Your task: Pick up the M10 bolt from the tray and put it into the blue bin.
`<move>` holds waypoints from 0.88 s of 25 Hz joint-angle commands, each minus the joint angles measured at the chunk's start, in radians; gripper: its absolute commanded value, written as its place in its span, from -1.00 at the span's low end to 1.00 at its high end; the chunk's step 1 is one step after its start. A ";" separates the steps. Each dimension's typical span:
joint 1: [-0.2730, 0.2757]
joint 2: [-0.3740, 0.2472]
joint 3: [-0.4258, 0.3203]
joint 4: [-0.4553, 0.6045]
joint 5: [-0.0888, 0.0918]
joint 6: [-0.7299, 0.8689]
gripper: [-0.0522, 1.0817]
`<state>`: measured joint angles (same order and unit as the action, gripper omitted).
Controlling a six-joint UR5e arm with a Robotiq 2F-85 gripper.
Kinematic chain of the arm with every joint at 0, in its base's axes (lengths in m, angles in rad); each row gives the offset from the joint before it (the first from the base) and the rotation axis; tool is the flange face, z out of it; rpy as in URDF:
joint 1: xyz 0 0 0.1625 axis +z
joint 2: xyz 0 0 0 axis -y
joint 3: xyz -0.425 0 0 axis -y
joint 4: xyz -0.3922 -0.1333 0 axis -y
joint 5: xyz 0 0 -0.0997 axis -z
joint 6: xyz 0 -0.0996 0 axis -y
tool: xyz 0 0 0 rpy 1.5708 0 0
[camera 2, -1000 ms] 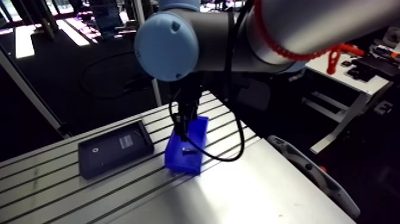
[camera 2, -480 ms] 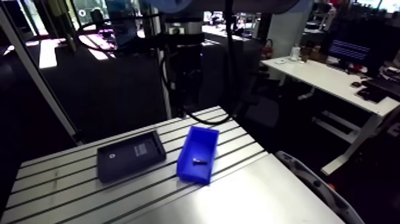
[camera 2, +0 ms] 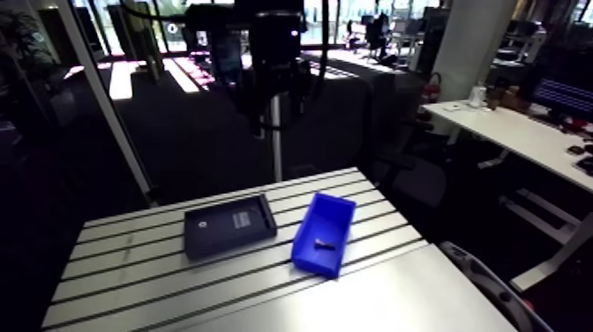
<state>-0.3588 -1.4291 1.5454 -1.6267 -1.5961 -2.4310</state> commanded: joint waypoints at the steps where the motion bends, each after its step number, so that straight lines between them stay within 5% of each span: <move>1: 0.152 -0.003 -0.173 0.147 0.043 0.611 -0.87; 4: 0.153 -0.006 -0.187 0.147 0.057 0.634 -0.87; 10: 0.170 -0.007 -0.189 0.141 0.057 0.709 -0.88; 22: 0.224 0.016 -0.187 0.126 0.017 0.752 -0.88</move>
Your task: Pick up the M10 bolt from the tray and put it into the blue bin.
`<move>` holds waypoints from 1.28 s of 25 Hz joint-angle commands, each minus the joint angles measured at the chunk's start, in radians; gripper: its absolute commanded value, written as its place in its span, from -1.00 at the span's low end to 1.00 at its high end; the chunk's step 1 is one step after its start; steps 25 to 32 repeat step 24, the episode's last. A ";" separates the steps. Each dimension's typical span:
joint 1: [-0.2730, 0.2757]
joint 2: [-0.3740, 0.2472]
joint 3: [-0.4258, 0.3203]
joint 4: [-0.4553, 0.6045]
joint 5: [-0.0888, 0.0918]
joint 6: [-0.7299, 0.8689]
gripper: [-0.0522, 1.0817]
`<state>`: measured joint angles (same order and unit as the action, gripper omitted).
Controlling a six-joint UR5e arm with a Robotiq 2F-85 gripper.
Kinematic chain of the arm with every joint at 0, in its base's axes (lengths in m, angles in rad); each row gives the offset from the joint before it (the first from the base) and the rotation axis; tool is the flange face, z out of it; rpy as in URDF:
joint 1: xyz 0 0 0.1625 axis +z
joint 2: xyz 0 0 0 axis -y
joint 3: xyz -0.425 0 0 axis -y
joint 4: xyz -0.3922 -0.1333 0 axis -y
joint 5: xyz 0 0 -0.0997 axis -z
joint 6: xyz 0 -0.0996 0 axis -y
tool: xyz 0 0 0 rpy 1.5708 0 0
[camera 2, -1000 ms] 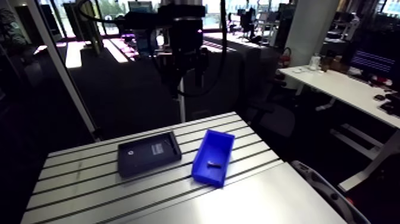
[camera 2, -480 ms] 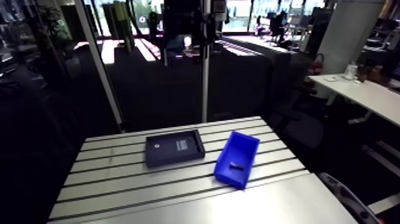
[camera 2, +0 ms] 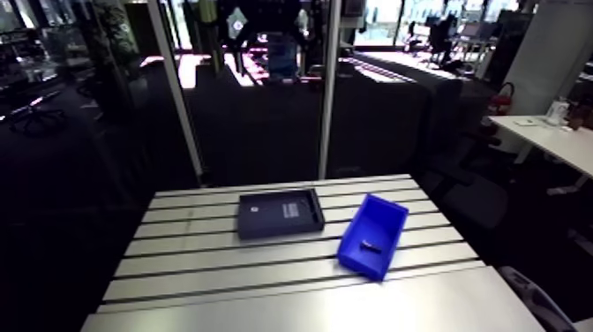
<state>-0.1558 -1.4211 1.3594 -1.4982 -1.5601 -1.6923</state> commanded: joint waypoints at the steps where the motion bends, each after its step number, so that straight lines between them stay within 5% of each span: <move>1: 0.021 0.008 0.000 -0.003 -0.019 0.013 -0.88; 32: 0.022 0.000 0.010 -0.009 -0.016 0.013 -0.88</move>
